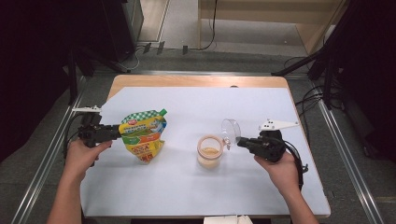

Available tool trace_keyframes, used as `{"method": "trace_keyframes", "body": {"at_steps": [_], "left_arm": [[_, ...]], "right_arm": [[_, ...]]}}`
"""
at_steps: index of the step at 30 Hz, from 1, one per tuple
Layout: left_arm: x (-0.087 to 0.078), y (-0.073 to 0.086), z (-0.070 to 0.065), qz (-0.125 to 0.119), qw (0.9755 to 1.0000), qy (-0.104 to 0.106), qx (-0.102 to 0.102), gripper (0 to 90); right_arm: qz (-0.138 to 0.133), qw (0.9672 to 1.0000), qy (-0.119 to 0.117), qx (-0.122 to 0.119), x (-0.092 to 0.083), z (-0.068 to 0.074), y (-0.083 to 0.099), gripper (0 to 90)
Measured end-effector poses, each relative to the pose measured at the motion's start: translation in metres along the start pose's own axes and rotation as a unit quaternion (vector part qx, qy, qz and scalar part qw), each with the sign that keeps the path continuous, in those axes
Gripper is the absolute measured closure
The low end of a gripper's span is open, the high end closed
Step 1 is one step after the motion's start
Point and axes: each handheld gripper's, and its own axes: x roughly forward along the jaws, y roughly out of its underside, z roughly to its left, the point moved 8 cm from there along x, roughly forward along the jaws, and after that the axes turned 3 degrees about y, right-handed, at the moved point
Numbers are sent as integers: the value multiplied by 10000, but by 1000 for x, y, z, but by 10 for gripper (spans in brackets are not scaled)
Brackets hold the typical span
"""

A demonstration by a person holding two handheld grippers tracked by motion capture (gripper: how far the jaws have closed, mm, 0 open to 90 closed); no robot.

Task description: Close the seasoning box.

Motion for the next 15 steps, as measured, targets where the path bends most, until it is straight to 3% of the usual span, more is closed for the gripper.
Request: {"method": "trace_keyframes", "body": {"at_steps": [5, 15], "left_arm": [[2, 0, 0, 34, 10000, 11, -9, 412], [1, 1, 1, 33, 10000, -6, -15, 413]], "right_arm": [[-105, 9999, 27, -5, -2, 0, -2, 900], [-158, 9997, -163, -123, 1, 15, -5, 900]]}}
